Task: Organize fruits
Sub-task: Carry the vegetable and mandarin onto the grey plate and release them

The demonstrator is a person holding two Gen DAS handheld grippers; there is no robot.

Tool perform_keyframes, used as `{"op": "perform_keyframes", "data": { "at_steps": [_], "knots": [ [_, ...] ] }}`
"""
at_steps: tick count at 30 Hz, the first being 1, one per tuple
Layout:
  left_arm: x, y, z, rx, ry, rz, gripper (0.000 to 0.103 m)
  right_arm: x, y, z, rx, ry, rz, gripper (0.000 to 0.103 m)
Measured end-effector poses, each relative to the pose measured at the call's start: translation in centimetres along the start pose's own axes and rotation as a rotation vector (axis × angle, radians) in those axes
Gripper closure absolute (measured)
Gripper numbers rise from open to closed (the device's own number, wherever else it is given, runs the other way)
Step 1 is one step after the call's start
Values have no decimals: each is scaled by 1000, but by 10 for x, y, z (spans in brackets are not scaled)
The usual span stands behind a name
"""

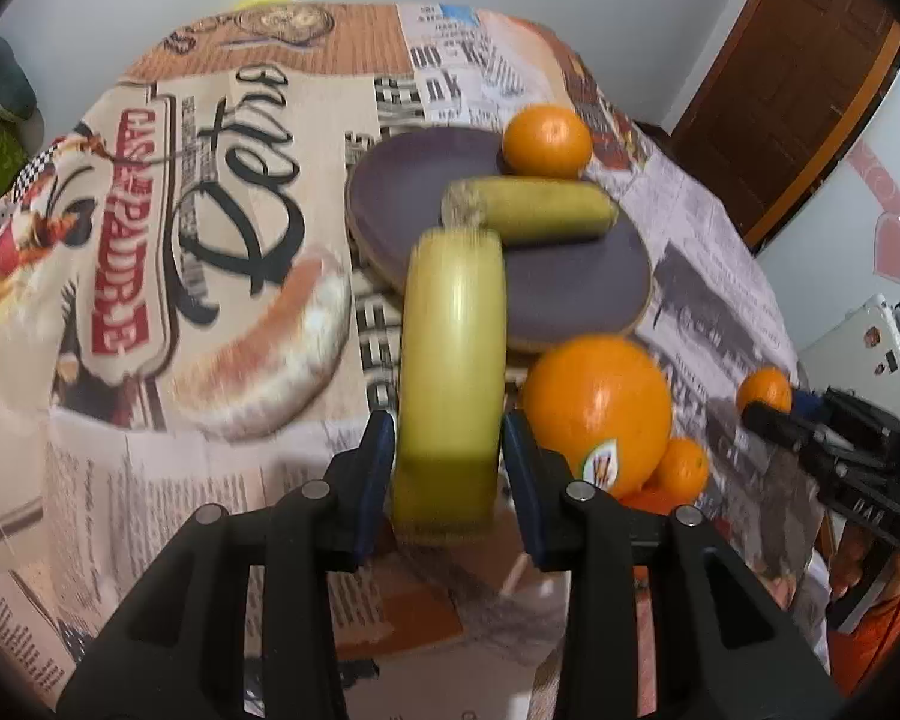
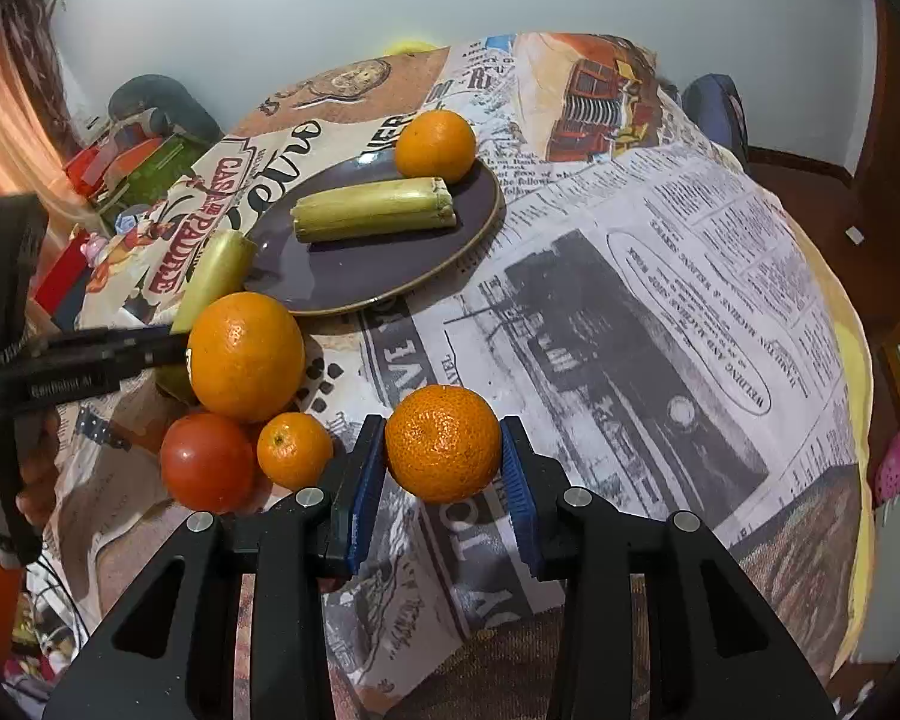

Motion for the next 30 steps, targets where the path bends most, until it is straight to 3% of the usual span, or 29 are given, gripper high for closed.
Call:
{"op": "perform_keyframes", "data": {
  "at_steps": [8,16,30],
  "knots": [
    [-31,15,3,-15,6,10,66,-6,5,-2,-14,-9,4,68],
    [-35,19,2,-34,8,37,65,-16,8,-1,-13,-11,15,68],
    [-43,-51,8,-39,32,194,66,-55,-11,-16,-12,-48,118,68]
  ]
}}
Point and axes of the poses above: each gripper's, at about its wrist camera, not at the fingertips, and y roughly the way its jaws point, z to its right, x to its underside, the point moved 3 cm from there along y, roughly the way its jaws point, and after that the axes turned 3 degrees about z, right-handed, at the moved point
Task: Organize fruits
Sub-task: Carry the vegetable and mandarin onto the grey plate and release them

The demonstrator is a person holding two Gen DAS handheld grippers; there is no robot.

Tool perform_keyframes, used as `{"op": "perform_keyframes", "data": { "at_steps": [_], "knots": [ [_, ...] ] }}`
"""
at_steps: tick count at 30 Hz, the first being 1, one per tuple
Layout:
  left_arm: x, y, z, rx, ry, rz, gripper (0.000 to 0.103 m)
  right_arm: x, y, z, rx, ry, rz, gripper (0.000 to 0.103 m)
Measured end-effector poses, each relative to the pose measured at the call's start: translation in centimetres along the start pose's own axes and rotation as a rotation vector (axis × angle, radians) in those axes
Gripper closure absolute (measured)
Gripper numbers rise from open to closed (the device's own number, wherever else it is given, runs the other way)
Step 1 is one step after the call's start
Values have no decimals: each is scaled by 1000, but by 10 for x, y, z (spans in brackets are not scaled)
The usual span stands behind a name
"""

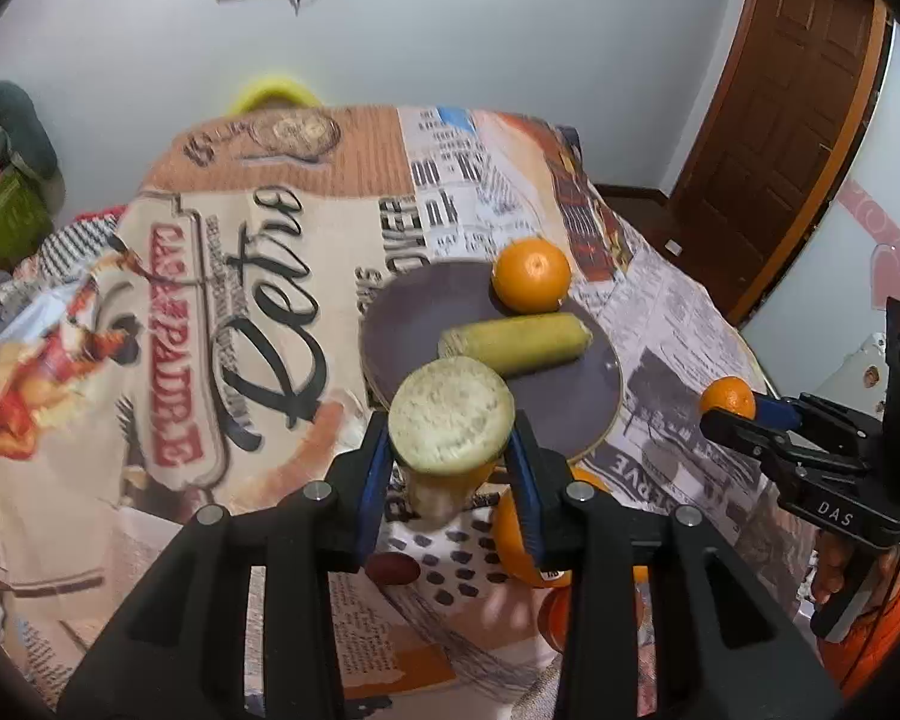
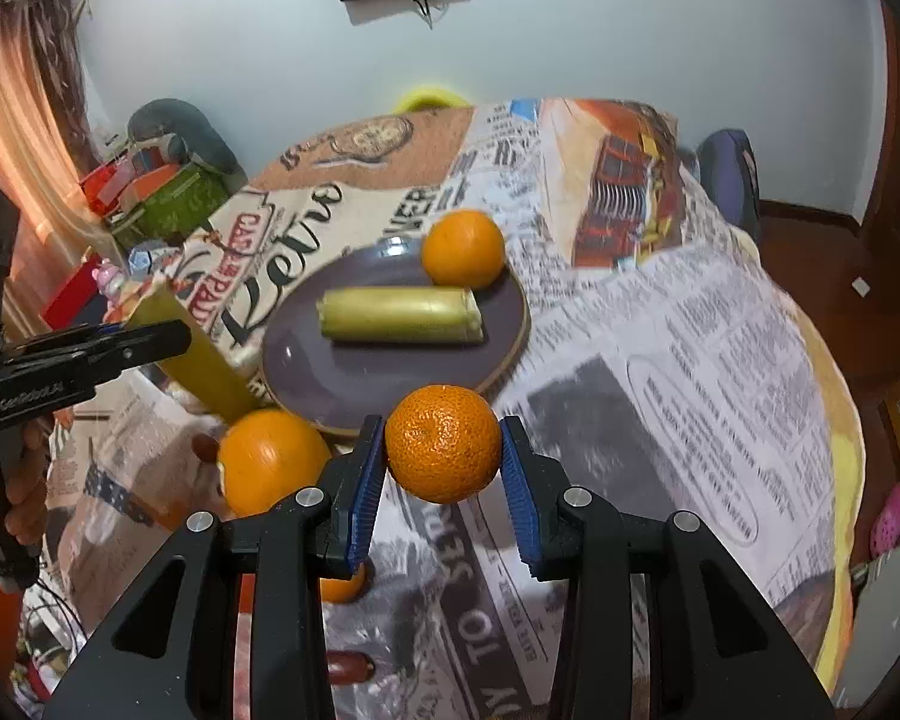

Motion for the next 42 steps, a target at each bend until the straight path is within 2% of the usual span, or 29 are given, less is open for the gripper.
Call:
{"op": "perform_keyframes", "data": {
  "at_steps": [10,22,26,35,42],
  "knots": [
    [-25,-12,2,29,-6,69,66,-24,6,-4,-4,-14,45,68],
    [-40,29,-2,34,-20,6,66,-44,37,-9,-19,-50,49,68],
    [-42,43,-6,25,-27,-10,66,-47,48,-3,13,-68,41,68],
    [-54,66,-14,34,-65,8,66,-54,80,25,85,-57,-4,68],
    [-64,85,-16,22,-78,12,66,-56,100,32,91,-57,-35,68]
  ]
}}
Point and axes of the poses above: each gripper's, at about its wrist camera, not at the fingertips, and y roughly the way its jaws point, z to its right, x to its underside, the point moved 3 cm from there along y, roughly the way its jaws point, and after that the axes turned 3 degrees about z, right-handed, at the moved point
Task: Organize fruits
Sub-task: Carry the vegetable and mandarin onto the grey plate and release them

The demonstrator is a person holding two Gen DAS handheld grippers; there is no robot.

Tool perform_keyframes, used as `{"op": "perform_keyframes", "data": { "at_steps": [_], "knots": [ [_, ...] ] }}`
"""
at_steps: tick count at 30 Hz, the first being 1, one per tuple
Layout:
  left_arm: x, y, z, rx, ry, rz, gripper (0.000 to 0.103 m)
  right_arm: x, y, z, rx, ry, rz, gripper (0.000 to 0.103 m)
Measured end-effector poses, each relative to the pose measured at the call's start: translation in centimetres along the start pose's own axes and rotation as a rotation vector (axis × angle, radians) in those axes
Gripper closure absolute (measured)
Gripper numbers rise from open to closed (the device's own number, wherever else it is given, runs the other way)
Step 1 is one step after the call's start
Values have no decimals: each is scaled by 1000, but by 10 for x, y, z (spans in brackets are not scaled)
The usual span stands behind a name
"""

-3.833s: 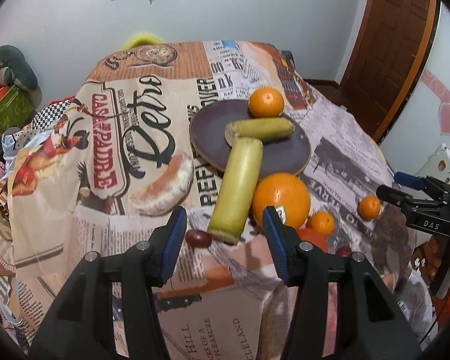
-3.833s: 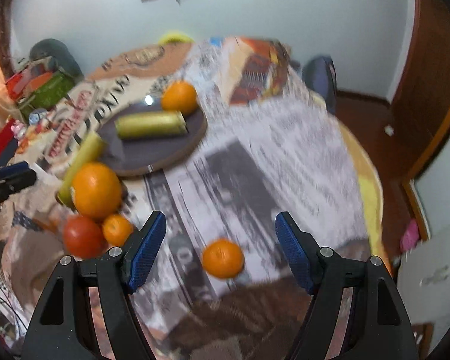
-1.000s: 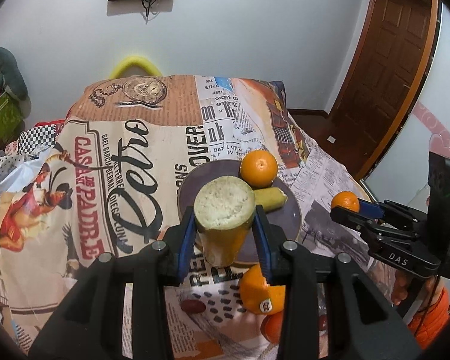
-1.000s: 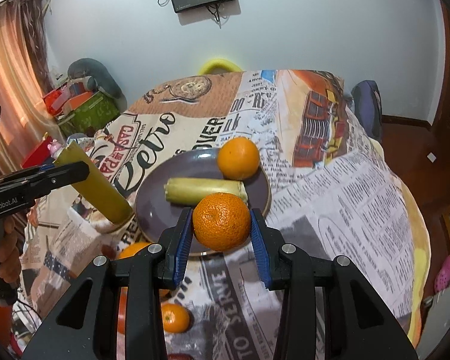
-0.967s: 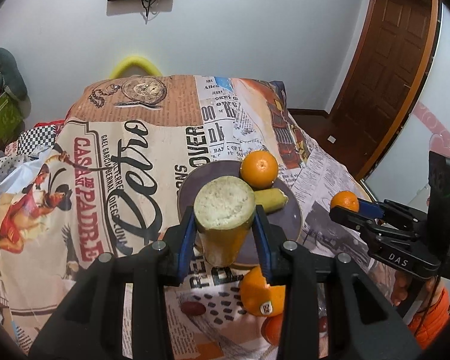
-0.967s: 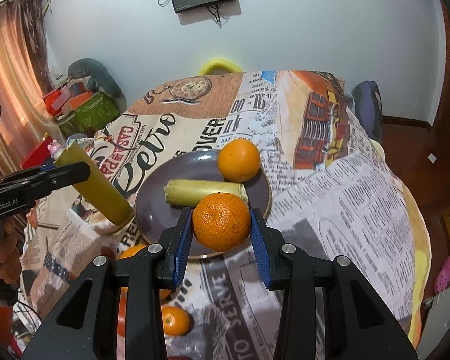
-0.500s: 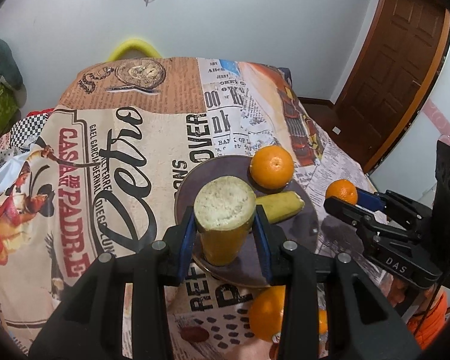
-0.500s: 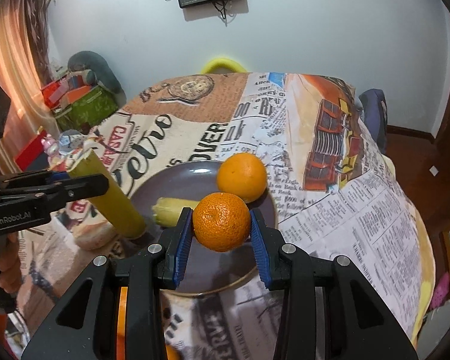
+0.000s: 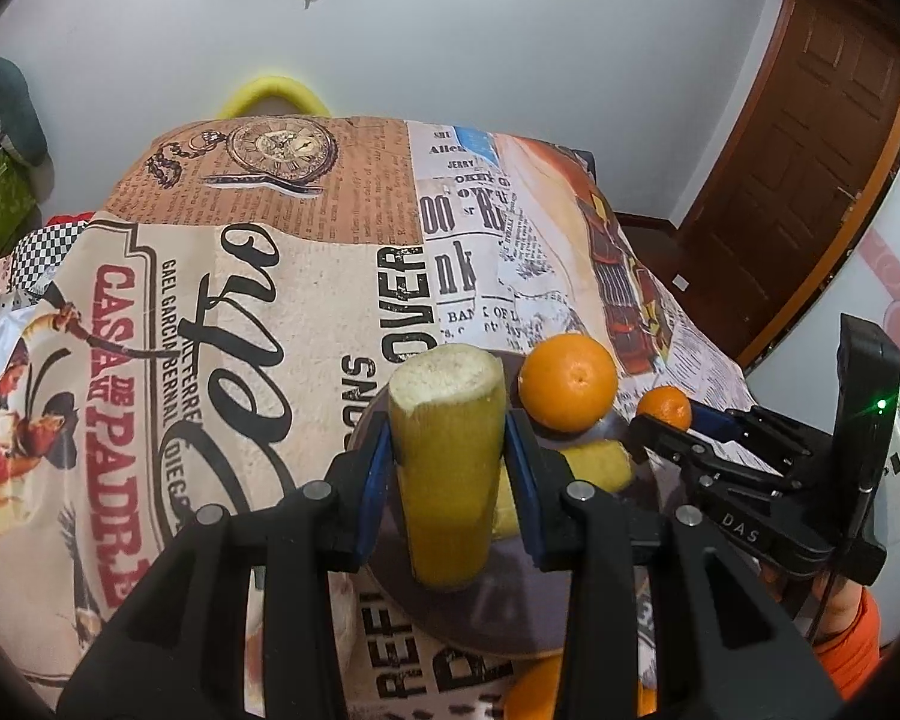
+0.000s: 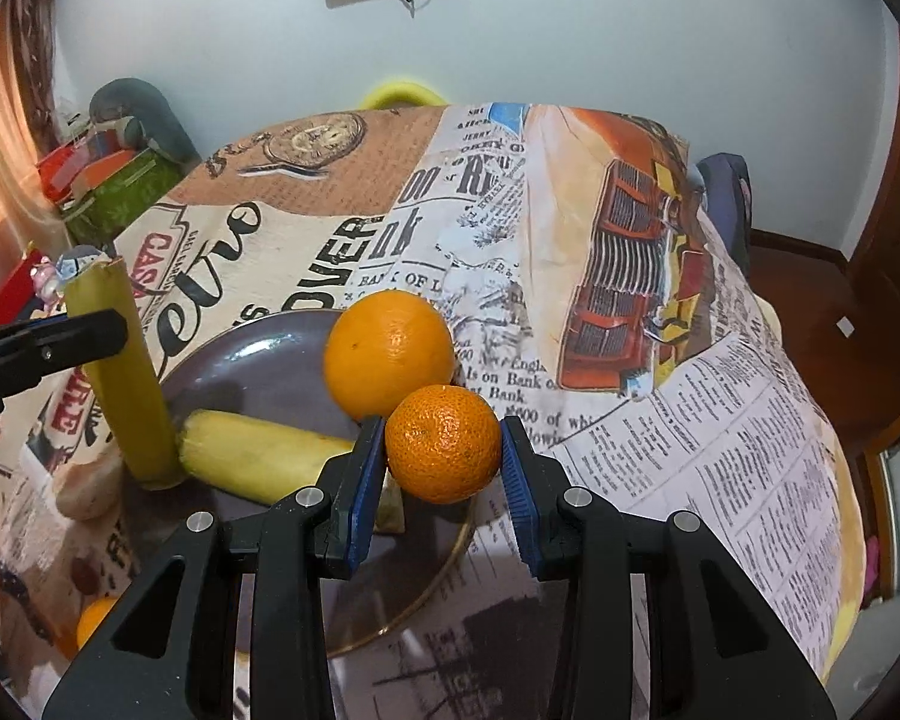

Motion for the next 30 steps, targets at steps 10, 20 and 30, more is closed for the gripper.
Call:
{"op": "perform_keyframes", "data": {
  "at_steps": [10,20,30],
  "knots": [
    [-6,27,-7,-16,-24,-39,65,1,13,5,-38,30,-26,68],
    [8,50,-12,-60,-14,-115,65,-1,12,-2,-35,-3,-31,62],
    [7,30,-15,-66,0,-88,65,0,-3,-6,-24,-19,-5,53]
  ]
}}
Point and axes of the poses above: each gripper's, at about its wrist camera, not at the fingertips, and y roughly the way its jaws point, z to its right, x to its underside, the point moved 3 cm from there along y, roughly the way its jaws point, and after that the axes turned 3 degrees about z, right-handed, at the moved point
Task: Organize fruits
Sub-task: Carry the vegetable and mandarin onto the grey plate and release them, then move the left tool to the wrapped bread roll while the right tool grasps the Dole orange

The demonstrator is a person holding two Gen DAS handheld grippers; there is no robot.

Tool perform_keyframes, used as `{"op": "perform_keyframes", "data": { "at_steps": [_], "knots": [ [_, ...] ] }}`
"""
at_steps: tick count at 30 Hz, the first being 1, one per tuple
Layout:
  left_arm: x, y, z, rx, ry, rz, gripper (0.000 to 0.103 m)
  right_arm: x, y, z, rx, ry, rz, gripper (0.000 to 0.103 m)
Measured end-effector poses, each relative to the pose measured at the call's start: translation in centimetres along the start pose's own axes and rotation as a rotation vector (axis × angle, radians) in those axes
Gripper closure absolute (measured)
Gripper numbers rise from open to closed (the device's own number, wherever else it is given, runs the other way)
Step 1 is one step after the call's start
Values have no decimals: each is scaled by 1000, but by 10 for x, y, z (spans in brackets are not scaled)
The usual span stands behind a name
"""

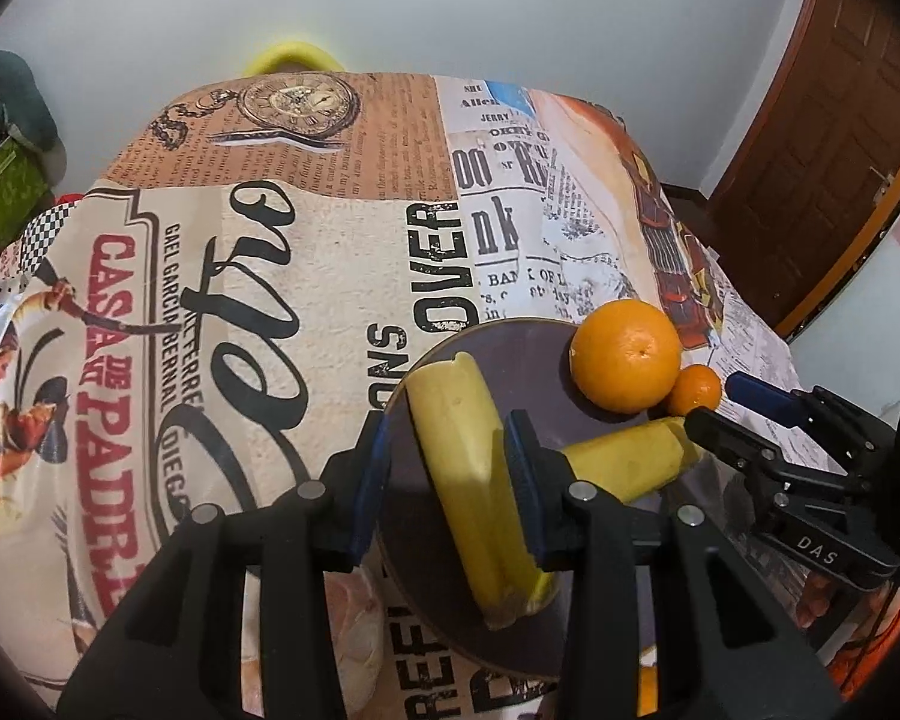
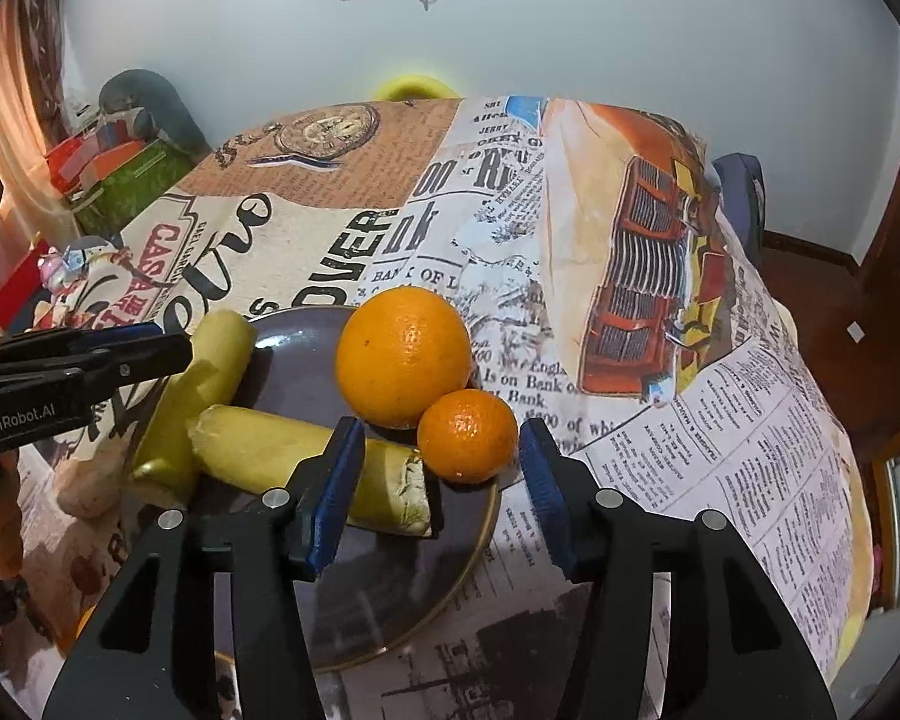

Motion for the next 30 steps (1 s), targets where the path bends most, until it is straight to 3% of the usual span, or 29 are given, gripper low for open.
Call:
{"op": "perform_keyframes", "data": {
  "at_steps": [7,17,26,30],
  "knots": [
    [9,-31,0,-8,-3,19,65,4,-35,-7,7,-2,30,53],
    [31,-115,3,-23,28,107,59,10,-98,-44,-14,-38,95,46],
    [68,-158,-16,-44,51,117,58,28,-100,-79,-47,-52,66,42],
    [86,-160,-29,-45,46,95,51,43,-91,-93,-47,-53,31,36]
  ]
}}
Point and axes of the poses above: each gripper's, at about its wrist camera, not at the fingertips, and y roughly the way its jaws point, z to its right, x to its underside, the point moved 3 cm from there along y, roughly the way its jaws point, and after that the axes turned 3 degrees about z, right-handed, at the moved point
